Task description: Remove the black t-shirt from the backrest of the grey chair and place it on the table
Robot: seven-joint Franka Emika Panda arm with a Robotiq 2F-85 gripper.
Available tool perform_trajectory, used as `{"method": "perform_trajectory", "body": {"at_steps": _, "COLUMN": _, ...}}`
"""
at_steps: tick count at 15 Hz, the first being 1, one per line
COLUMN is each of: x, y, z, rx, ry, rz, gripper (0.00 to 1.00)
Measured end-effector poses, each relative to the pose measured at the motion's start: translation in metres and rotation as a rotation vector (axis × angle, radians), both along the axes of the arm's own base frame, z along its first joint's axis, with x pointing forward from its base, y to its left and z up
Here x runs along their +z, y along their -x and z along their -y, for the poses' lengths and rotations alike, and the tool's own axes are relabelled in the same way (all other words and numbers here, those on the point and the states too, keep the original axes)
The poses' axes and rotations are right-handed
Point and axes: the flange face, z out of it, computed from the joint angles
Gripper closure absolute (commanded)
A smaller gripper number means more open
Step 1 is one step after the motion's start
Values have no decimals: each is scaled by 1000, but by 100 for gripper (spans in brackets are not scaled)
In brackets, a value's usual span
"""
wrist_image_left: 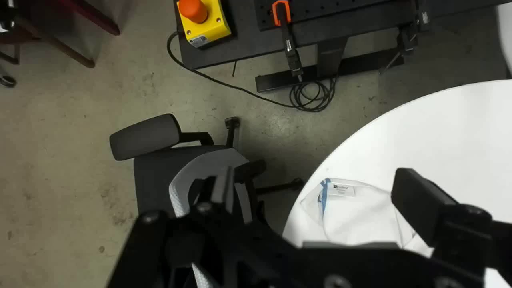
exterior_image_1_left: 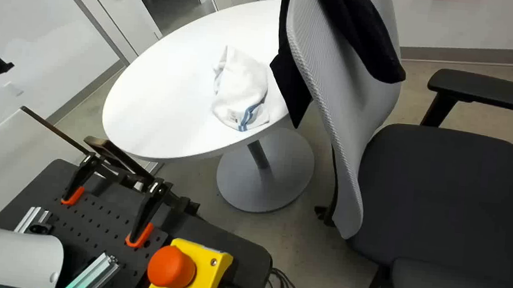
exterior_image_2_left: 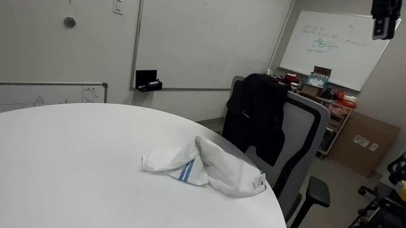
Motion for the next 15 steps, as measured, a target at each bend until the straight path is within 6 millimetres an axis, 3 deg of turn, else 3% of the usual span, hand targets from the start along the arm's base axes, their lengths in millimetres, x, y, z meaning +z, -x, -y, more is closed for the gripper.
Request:
{"method": "perform_trajectory", "body": {"at_steps": 5, "x": 2, "y": -7, "z": 7, "rx": -12, "ry": 0, "rz": 56, "gripper": 0}}
{"method": "perform_trajectory", "body": {"at_steps": 8, "x": 2, "y": -23, "z": 23, "rx": -54, "ry": 9, "rz": 159, "gripper": 0}}
{"method": "perform_trajectory", "body": {"at_steps": 10, "x": 2, "y": -33, "z": 35, "rx": -106, "ry": -1, "rz": 196, "gripper": 7}}
{"method": "perform_trajectory", "body": {"at_steps": 15, "x": 19, "y": -70, "z": 68, "rx": -222, "ry": -45, "rz": 464, "gripper": 0}}
